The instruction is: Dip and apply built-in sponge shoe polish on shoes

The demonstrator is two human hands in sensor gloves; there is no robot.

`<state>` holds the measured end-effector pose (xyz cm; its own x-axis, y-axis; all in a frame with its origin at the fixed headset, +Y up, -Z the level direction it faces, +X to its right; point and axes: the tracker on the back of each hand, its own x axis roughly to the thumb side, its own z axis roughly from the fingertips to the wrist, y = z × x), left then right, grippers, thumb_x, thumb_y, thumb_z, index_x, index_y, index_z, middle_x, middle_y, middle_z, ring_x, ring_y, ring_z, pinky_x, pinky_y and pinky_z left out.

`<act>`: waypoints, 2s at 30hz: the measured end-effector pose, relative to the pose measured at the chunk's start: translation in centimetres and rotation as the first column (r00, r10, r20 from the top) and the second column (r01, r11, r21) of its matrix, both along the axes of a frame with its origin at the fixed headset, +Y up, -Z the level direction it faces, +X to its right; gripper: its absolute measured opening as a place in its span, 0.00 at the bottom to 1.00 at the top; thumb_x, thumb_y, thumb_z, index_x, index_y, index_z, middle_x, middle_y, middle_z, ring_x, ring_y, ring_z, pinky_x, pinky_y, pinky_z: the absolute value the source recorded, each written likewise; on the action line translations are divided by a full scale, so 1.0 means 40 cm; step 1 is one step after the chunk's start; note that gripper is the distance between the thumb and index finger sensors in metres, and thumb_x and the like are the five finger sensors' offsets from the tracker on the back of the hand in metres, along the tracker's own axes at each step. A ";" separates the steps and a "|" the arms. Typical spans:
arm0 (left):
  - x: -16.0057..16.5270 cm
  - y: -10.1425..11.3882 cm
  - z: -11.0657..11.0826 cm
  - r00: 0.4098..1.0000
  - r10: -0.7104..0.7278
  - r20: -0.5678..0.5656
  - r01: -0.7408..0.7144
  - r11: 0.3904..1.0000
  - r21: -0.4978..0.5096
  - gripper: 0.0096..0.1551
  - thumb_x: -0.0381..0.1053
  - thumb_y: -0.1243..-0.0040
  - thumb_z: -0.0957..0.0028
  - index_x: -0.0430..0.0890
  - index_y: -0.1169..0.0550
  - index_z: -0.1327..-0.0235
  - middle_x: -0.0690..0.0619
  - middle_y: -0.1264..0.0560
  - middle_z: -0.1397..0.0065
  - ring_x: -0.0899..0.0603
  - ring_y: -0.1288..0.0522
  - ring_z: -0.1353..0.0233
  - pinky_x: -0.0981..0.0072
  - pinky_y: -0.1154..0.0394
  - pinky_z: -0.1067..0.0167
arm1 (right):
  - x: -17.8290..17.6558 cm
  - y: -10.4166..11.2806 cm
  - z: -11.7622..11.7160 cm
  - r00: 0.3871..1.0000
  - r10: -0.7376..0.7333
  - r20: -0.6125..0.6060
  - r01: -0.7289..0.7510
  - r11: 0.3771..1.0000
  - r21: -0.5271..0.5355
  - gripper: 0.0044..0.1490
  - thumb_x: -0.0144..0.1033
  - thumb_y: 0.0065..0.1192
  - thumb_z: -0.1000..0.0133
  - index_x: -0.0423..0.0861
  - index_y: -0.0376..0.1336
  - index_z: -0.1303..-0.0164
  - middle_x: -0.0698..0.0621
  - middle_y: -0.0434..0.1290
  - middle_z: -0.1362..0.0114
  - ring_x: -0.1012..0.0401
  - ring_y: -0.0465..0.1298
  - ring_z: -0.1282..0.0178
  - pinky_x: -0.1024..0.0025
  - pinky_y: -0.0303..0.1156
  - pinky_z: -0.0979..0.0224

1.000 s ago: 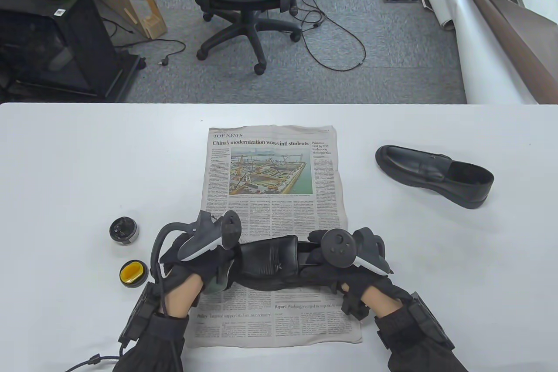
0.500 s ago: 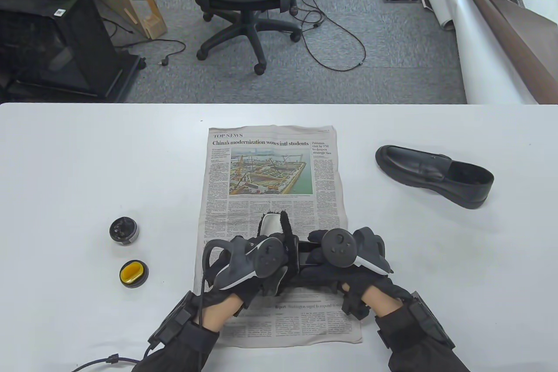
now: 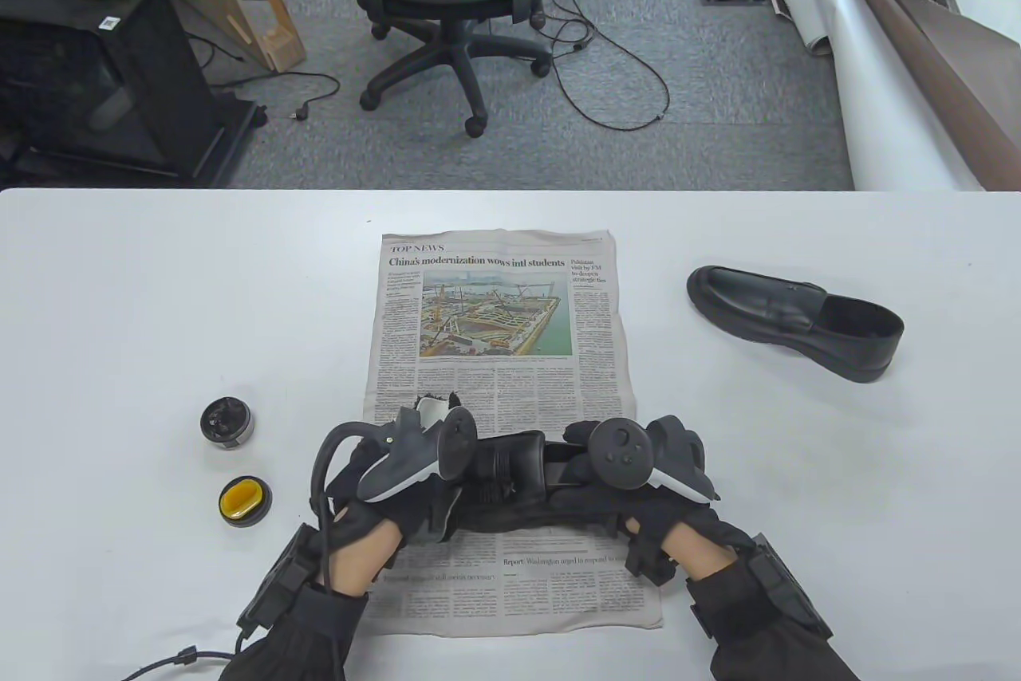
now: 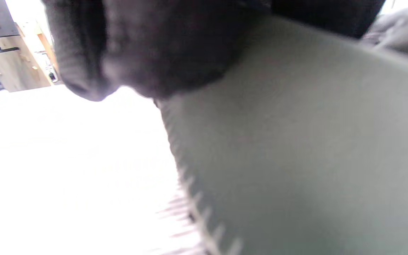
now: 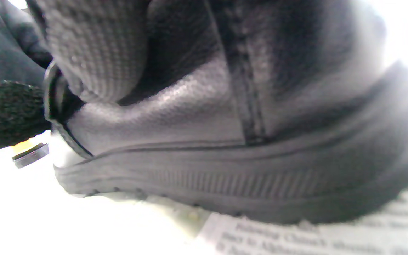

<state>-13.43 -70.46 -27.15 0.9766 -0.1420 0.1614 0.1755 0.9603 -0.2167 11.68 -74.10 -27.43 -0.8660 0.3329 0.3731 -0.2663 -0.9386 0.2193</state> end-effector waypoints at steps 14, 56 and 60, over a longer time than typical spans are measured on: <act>0.149 0.010 0.077 0.902 0.371 0.222 -0.402 0.909 0.113 0.29 0.62 0.26 0.61 0.54 0.19 0.47 0.60 0.12 0.63 0.58 0.15 0.77 0.59 0.14 0.53 | 0.001 0.000 0.000 1.000 0.001 -0.001 -0.001 1.000 0.000 0.27 0.62 0.71 0.62 0.57 0.79 0.60 0.55 0.63 0.25 0.49 0.69 0.29 0.44 0.68 0.26; 0.171 0.005 0.038 0.929 0.292 0.225 -0.327 0.935 0.137 0.25 0.62 0.29 0.58 0.55 0.19 0.49 0.59 0.13 0.63 0.57 0.15 0.77 0.57 0.14 0.52 | 0.001 -0.001 -0.002 1.000 0.000 -0.005 0.000 1.000 -0.006 0.27 0.62 0.71 0.62 0.57 0.79 0.60 0.55 0.63 0.25 0.48 0.69 0.29 0.44 0.68 0.26; 0.157 0.002 0.028 0.950 0.275 0.148 -0.293 0.949 0.117 0.25 0.61 0.29 0.58 0.54 0.18 0.49 0.59 0.13 0.64 0.57 0.16 0.78 0.57 0.14 0.53 | 0.000 -0.001 -0.002 1.000 -0.001 -0.007 0.001 1.000 -0.006 0.27 0.62 0.71 0.62 0.57 0.79 0.60 0.55 0.63 0.25 0.48 0.69 0.29 0.44 0.68 0.25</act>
